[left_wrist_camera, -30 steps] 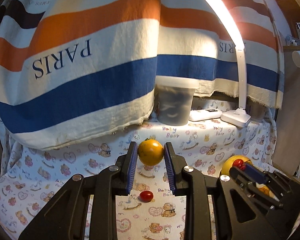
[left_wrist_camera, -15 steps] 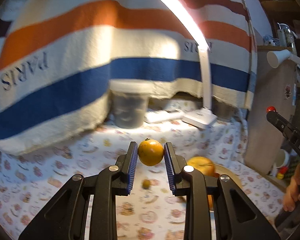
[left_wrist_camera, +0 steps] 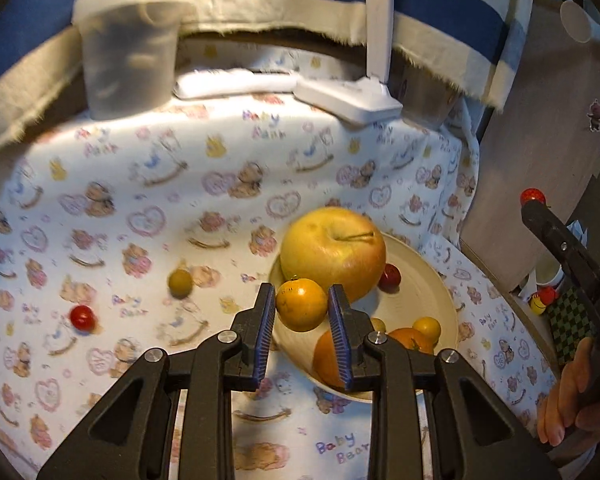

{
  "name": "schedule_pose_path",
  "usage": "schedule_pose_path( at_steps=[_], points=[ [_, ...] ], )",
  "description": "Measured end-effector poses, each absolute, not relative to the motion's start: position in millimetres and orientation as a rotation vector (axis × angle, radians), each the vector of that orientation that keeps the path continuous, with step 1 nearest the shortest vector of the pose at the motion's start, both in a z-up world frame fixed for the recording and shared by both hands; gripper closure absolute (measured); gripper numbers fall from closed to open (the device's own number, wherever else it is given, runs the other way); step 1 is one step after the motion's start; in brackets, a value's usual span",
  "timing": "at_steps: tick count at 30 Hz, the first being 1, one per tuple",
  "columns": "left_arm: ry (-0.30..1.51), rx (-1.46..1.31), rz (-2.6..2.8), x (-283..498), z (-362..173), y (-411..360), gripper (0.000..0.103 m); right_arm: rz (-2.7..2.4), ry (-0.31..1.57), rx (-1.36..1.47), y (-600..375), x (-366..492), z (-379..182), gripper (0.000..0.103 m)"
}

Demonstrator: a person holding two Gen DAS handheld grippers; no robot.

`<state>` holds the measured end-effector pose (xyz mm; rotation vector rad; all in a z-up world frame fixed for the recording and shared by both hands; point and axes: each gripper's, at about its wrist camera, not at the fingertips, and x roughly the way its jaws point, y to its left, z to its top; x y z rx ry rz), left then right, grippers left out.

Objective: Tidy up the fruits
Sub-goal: 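Carry the tangerine in the left tool and red apple in the right tool over the plate, then open the left tool to drop the tangerine onto the plate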

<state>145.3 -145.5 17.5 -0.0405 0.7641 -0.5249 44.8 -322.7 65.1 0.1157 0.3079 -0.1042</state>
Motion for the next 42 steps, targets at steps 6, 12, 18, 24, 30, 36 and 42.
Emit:
schedule_pose_path(
  at_steps=[6, 12, 18, 24, 30, 36, 42],
  points=[
    [0.779, -0.021, -0.541, 145.5, -1.4, -158.2, 0.077, -0.1, 0.436, 0.121, -331.0, 57.6, 56.1, 0.076],
    [0.8, 0.021, -0.526, 147.3, -15.4, -160.1, 0.077, -0.107, 0.495, 0.107, -329.5, 66.8, 44.5, 0.076],
    [0.804, -0.021, -0.542, 150.7, -18.9, -152.8, 0.077, -0.121, 0.564, 0.105, -331.0, 74.9, 32.4, 0.076],
    [0.793, -0.019, -0.539, 150.5, -20.8, -152.1, 0.077, -0.115, 0.625, 0.104, -332.0, 83.7, 21.3, 0.076],
    [0.79, -0.017, -0.541, 151.0, -21.7, -151.9, 0.077, -0.116, 0.66, 0.061, -326.9, 88.0, 17.3, 0.076],
    [0.781, 0.0, -0.541, 149.5, -21.1, -154.2, 0.077, -0.11, 0.693, 0.086, -331.2, 92.1, 11.9, 0.076],
    [0.77, 0.018, -0.537, 146.9, -21.2, -154.9, 0.077, -0.116, 0.72, 0.074, -331.7, 96.5, 7.0, 0.076]
  ],
)
